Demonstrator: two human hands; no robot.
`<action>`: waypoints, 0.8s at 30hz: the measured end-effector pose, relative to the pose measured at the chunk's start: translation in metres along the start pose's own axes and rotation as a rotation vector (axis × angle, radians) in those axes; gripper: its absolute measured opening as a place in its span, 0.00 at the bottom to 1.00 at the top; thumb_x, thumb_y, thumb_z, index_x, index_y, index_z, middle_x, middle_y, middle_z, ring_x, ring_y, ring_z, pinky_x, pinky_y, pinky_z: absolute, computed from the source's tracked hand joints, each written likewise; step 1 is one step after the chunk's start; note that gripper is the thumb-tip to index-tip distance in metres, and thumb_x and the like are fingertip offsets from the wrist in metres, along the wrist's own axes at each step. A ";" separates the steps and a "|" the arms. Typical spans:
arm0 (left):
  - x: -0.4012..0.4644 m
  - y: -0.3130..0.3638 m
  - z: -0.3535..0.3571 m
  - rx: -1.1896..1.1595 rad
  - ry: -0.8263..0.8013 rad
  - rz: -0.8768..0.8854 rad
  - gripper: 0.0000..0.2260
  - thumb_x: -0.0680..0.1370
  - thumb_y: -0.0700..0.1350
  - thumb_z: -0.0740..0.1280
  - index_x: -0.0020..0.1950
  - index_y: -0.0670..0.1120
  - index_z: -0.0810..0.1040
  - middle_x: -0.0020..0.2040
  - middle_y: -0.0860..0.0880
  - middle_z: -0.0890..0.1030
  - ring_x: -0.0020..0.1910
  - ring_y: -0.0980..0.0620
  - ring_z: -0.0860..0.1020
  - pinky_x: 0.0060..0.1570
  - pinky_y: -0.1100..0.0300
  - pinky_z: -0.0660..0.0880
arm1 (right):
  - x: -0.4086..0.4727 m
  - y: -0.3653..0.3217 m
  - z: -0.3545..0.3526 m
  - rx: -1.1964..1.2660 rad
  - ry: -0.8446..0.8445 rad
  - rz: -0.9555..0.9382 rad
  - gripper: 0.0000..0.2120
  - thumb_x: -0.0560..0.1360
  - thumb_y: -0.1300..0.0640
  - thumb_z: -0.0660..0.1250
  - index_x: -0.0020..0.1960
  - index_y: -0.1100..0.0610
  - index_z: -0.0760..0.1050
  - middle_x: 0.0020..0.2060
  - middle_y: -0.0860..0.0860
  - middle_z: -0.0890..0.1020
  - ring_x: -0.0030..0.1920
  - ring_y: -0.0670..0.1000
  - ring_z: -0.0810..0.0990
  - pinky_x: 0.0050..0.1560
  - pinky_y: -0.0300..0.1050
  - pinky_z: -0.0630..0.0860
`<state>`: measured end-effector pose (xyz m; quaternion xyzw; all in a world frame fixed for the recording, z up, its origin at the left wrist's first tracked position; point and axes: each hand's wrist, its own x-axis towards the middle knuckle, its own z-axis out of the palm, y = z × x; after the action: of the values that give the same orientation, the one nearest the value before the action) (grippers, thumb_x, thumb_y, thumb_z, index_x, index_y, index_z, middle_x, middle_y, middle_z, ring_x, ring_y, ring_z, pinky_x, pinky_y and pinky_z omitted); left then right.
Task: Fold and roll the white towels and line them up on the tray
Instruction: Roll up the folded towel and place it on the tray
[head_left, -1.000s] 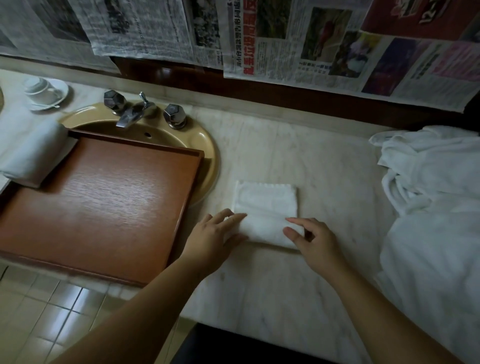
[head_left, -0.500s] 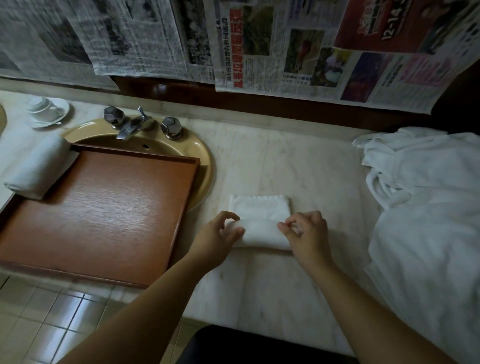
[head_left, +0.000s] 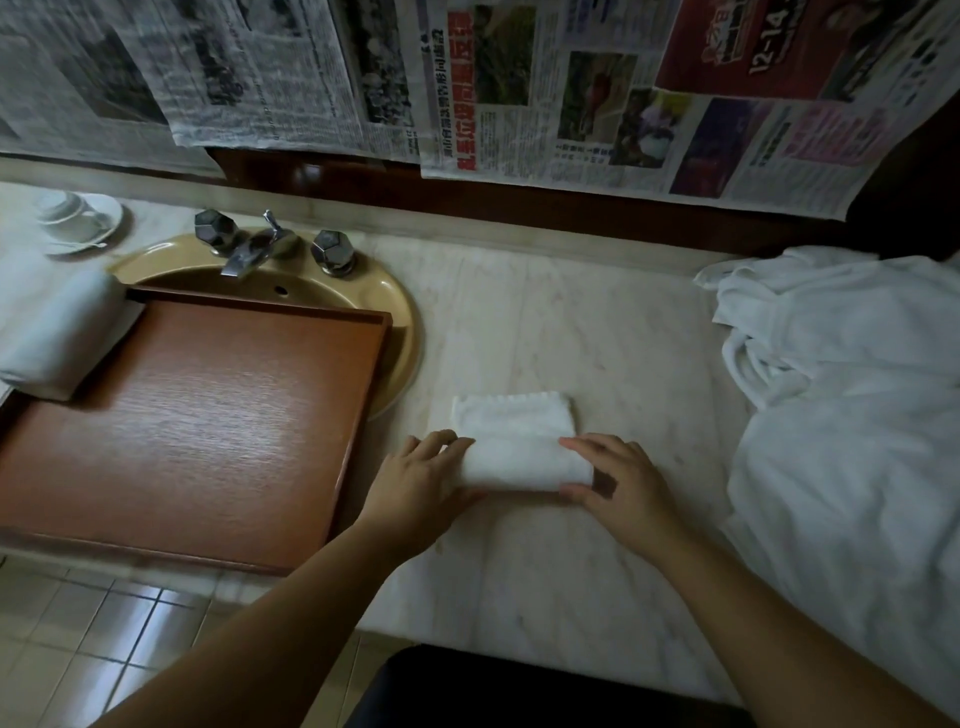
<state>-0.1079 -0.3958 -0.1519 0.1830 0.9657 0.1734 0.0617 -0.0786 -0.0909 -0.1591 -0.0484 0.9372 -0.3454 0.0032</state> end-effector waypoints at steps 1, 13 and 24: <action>0.003 0.002 0.000 -0.067 -0.031 -0.052 0.31 0.79 0.71 0.59 0.76 0.55 0.72 0.72 0.54 0.75 0.62 0.46 0.75 0.61 0.48 0.76 | 0.002 0.001 0.001 0.028 -0.018 0.027 0.25 0.74 0.47 0.78 0.69 0.44 0.79 0.63 0.40 0.78 0.57 0.42 0.73 0.63 0.34 0.68; 0.031 0.026 -0.007 -0.763 0.025 -0.541 0.13 0.79 0.64 0.69 0.50 0.56 0.76 0.39 0.57 0.78 0.39 0.59 0.78 0.35 0.65 0.68 | 0.060 0.000 0.001 0.293 -0.154 0.388 0.16 0.75 0.37 0.70 0.59 0.42 0.81 0.53 0.53 0.81 0.51 0.51 0.81 0.52 0.46 0.76; 0.018 0.031 0.002 -0.005 0.273 -0.117 0.18 0.83 0.58 0.65 0.70 0.55 0.80 0.67 0.49 0.76 0.60 0.40 0.73 0.51 0.48 0.75 | 0.028 -0.013 0.009 -0.154 0.289 -0.075 0.13 0.75 0.45 0.75 0.59 0.46 0.86 0.55 0.45 0.82 0.53 0.54 0.78 0.49 0.52 0.78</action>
<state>-0.1139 -0.3614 -0.1436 0.1011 0.9737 0.1950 -0.0599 -0.1045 -0.1095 -0.1571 -0.0334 0.9491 -0.2758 -0.1482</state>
